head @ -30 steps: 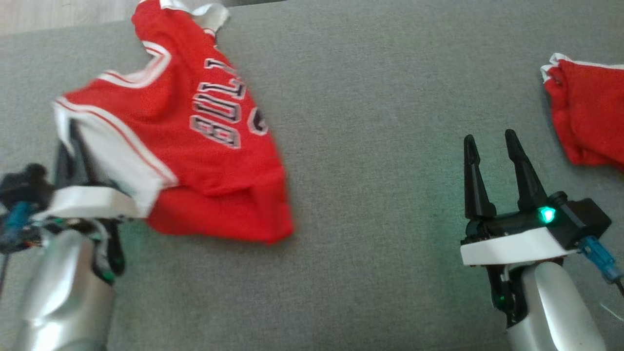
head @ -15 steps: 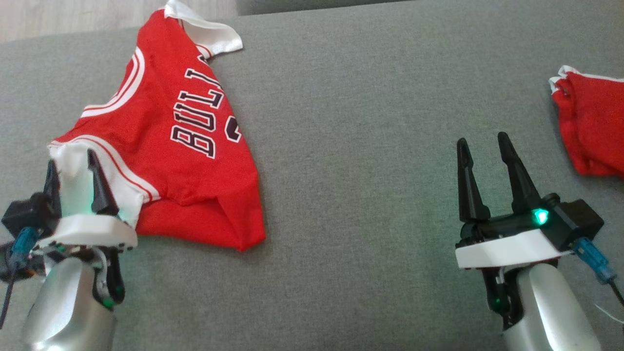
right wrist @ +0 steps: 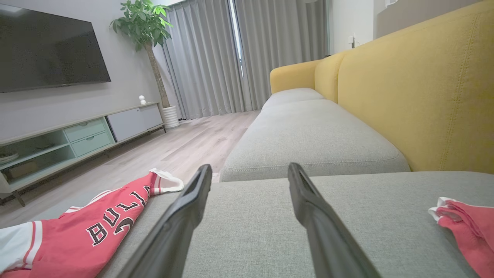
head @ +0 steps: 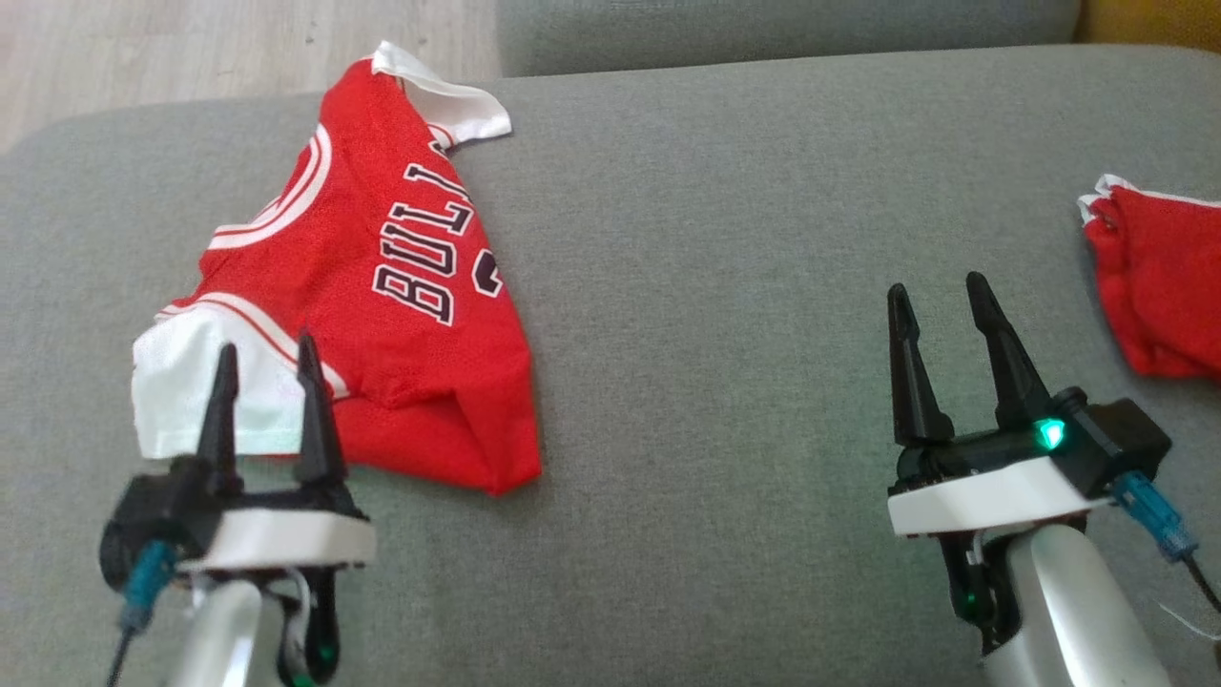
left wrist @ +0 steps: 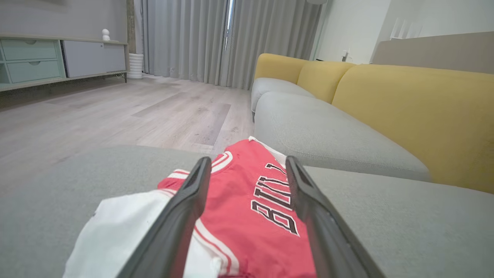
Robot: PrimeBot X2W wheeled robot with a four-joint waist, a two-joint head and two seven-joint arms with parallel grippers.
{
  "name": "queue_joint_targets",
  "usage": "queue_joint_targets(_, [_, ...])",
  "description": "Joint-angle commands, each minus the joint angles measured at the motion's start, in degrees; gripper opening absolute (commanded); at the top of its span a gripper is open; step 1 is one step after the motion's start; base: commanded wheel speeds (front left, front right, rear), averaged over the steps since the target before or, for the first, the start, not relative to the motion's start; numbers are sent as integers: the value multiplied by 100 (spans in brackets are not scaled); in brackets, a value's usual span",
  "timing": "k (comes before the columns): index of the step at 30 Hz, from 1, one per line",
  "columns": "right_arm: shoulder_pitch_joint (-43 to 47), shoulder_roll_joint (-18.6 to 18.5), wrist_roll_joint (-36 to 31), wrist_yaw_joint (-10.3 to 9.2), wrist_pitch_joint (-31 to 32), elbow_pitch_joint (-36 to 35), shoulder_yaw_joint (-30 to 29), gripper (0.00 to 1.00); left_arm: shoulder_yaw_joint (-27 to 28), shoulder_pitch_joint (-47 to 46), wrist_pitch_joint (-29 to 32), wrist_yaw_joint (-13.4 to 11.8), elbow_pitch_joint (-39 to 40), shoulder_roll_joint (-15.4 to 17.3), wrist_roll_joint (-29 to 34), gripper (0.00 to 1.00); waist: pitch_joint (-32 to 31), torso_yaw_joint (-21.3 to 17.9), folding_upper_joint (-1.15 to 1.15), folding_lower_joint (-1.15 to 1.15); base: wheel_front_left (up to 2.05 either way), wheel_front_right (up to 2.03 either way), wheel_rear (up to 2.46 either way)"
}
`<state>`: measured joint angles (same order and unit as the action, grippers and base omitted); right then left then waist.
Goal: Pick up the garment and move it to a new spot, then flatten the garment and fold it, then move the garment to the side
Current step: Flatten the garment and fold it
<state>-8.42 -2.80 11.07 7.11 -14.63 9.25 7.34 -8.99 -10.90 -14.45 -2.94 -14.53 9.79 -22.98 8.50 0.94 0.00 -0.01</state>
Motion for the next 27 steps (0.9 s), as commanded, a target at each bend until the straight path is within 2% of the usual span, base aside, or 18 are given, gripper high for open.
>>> queue_joint_targets(1, [-3, -8, -31, 37, -37, -164, 137, 100, 185, -78, -53, 26, 285, 20, 67, 100, -30, 39, 0, 1, 0, 0, 0])
queue_joint_targets(6, [16, -8, -43, 37, -37, -171, 122, 100, 146, 155, -54, 77, 404, -162, 137, 100, -39, 89, 0, 1, 0, 0, 0])
queue_joint_targets(11, [-13, -8, -51, 37, -37, -187, 128, 100, -16, 31, -6, 263, 332, -207, 210, 100, 34, 72, 0, 1, 0, 0, 0])
queue_joint_targets(16, [-74, -8, -17, 37, -37, -176, 132, 100, -752, 17, 770, 702, 53, -272, 231, 100, 110, -49, 0, 1, 0, 0, 0])
queue_joint_targets(19, [-98, -8, 11, 37, -37, -186, 120, 100, -1059, 82, 1262, 799, -39, -338, 136, 100, 159, -144, 0, 1, 0, 0, 0])
queue_joint_targets(21, [-99, -8, 26, 37, -37, -199, 103, 100, -1129, 103, 1497, 750, -61, -370, 103, 100, 184, -200, 0, 1, 0, 0, 0])
queue_joint_targets(25, [-108, -8, 54, 37, -37, -207, 109, 100, -1034, 66, 1705, 290, -117, -393, 216, 100, 226, -308, 0, 1, 0, 0, 0])
queue_joint_targets(27, [-118, -8, 70, 37, -37, -211, 114, 100, -1010, 37, 1788, 137, -165, -379, 274, 100, 247, -356, 0, 1, 0, 0, 0])
